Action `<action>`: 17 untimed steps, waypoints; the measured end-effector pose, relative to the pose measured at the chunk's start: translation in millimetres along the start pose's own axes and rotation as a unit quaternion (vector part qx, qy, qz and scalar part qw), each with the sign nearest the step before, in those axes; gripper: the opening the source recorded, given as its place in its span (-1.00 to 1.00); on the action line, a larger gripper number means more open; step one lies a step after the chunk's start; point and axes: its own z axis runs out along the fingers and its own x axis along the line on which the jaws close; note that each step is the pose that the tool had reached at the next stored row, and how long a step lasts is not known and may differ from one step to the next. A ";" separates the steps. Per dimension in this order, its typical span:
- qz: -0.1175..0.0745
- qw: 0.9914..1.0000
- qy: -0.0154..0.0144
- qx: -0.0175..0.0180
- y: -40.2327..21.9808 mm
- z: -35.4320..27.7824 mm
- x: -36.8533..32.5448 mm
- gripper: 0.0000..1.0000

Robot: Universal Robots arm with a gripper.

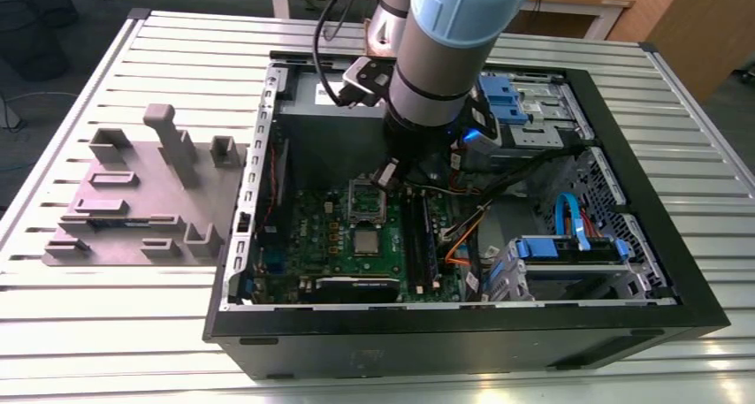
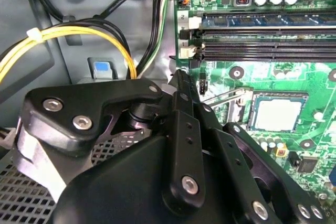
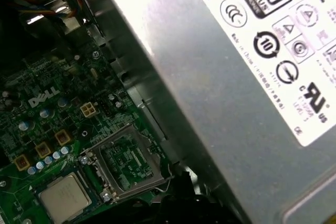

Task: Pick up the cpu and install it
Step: 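Close the cpu cover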

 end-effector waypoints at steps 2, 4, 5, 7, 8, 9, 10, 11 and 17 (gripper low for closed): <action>0.000 1.000 0.000 0.000 1.0 -2.6 0.2 -0.80; 0.000 1.000 0.000 0.000 2.0 -5.3 0.4 -0.80; 0.000 1.000 0.000 0.000 2.5 -6.5 0.4 -0.80; 0.000 1.000 0.001 0.001 3.8 -8.5 0.9 -0.80; 0.000 1.000 0.001 0.001 4.3 -9.2 1.1 -0.80; 0.000 1.000 0.002 0.001 4.7 -10.0 1.3 -0.80; 0.000 1.000 0.002 0.002 5.1 -10.8 1.3 -0.80; 0.000 1.000 0.002 0.002 5.3 -11.7 1.4 -0.80; 0.000 1.000 0.003 0.002 6.6 -18.5 1.0 -0.80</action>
